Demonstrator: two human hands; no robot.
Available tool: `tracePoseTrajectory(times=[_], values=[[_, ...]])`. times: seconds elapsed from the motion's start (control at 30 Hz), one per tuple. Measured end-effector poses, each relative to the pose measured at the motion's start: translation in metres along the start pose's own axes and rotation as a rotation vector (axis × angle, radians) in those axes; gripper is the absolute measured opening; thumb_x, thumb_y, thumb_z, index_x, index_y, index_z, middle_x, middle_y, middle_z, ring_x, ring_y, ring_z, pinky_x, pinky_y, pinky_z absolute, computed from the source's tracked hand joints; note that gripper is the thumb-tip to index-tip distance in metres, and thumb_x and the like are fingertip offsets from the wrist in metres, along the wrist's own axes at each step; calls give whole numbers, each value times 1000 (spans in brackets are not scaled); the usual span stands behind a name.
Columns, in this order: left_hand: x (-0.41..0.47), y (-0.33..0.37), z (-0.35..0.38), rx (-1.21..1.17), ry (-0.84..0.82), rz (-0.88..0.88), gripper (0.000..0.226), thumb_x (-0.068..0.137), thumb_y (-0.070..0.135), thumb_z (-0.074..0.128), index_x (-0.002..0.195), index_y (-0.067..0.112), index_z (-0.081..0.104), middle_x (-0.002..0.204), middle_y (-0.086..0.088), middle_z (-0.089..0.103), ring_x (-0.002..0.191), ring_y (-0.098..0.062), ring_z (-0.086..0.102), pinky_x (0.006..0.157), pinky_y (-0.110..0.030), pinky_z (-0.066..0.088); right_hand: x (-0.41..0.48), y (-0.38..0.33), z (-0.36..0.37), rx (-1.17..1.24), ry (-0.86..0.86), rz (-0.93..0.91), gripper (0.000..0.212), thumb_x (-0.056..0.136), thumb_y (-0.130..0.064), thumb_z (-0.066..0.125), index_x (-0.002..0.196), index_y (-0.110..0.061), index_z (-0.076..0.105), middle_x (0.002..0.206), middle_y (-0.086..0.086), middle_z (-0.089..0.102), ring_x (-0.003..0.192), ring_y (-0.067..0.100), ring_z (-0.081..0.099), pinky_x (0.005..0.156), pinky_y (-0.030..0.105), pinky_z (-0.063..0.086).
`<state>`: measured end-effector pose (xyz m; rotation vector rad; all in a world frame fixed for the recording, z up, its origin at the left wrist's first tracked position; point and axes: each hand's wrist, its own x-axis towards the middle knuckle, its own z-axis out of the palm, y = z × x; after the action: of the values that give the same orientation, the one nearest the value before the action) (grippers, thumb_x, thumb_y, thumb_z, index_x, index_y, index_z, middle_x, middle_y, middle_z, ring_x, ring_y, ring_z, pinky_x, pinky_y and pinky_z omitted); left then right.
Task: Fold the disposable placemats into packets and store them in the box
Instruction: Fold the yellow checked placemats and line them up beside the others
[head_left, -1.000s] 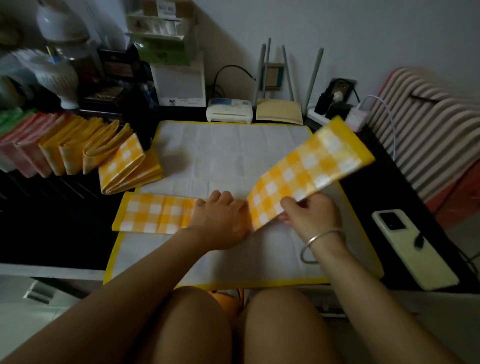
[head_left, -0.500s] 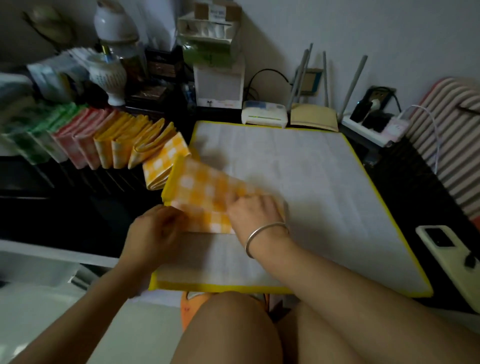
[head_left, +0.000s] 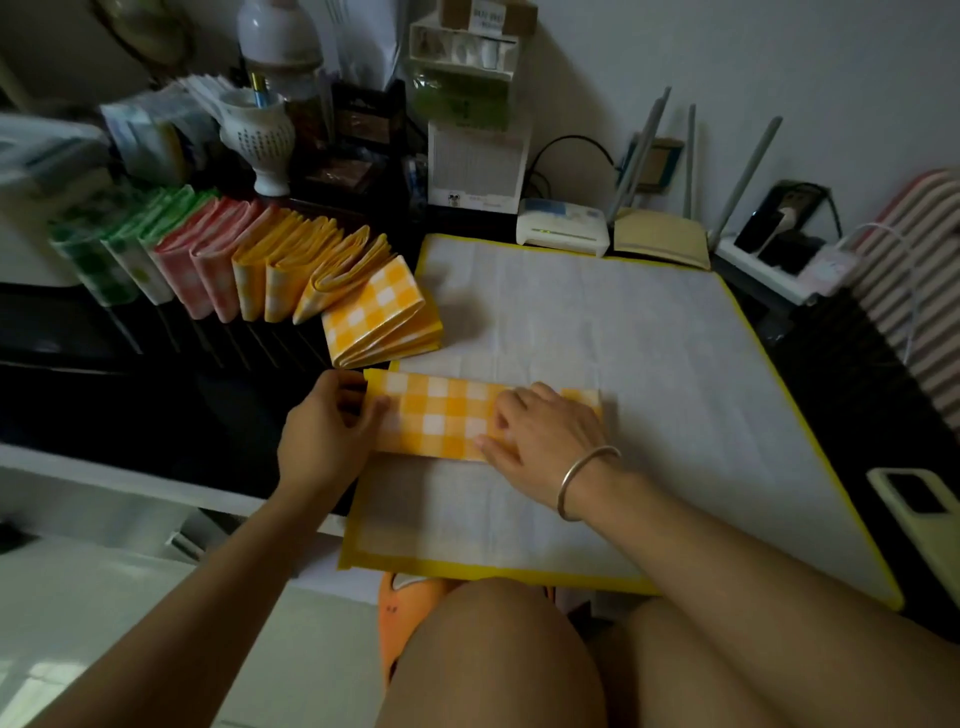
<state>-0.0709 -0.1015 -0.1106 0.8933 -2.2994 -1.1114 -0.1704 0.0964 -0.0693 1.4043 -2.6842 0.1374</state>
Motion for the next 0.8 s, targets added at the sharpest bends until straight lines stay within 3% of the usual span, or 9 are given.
tracePoseTrajectory(times=[0.07,0.13,0.2,0.3,0.37,0.43,0.57,0.67,0.8], values=[[-4,0,5,59,67,36,36,90,38,66,119,18,58,94,8,61,81,-13,59,63,-31,46,5,10,10,-26,108,30,44,84,-50,32,101,-18,57,102,3,58,101,26,53,69,38,50],[-4,1,6,77,103,52,36,91,38,65,120,19,56,92,10,59,79,-13,58,62,-31,44,9,21,16,-45,0,96,60,83,-53,26,126,-22,54,130,7,53,124,31,46,91,49,47],[-6,1,8,78,127,77,36,92,37,65,121,19,54,92,9,61,80,-16,61,64,-35,50,7,33,29,-61,-157,161,72,82,-63,7,149,-39,19,158,0,20,146,28,13,114,58,14],[-10,2,8,106,162,126,38,91,37,63,125,21,52,101,3,64,88,-21,63,71,-39,52,7,44,47,-24,-252,219,67,80,-70,-5,144,-51,-15,160,-12,-8,147,21,-10,113,59,-9],[-12,6,4,150,205,140,46,90,34,65,132,23,48,121,-4,59,109,-25,57,77,-38,48,7,42,50,-20,-253,219,65,82,-69,-6,143,-51,-16,160,-13,-10,147,20,-11,113,59,-10],[-11,17,1,306,257,354,51,89,19,65,137,16,48,138,-8,52,129,-28,45,93,-44,45,9,43,51,-25,-250,227,66,81,-68,-5,145,-51,-12,159,-14,-11,147,20,-12,113,59,-10],[-11,42,21,656,-37,737,48,89,22,55,138,17,54,149,-10,46,140,-30,38,119,-50,10,9,43,54,-46,-240,237,61,87,-64,3,146,-51,-8,159,-13,-12,147,21,-12,113,59,-9],[-11,37,38,816,-267,594,63,96,49,16,150,26,37,159,-8,29,149,-29,19,118,-56,2,9,43,55,-61,-238,233,66,81,-67,-7,145,-51,-12,159,-14,-13,147,20,-12,113,59,-9],[-11,16,48,860,-324,510,73,88,59,-15,155,35,-1,164,1,-6,149,-24,-17,117,-56,-10,9,45,56,-42,-231,245,66,79,-70,-7,142,-53,-16,159,-16,-13,147,18,-13,113,58,-10]])
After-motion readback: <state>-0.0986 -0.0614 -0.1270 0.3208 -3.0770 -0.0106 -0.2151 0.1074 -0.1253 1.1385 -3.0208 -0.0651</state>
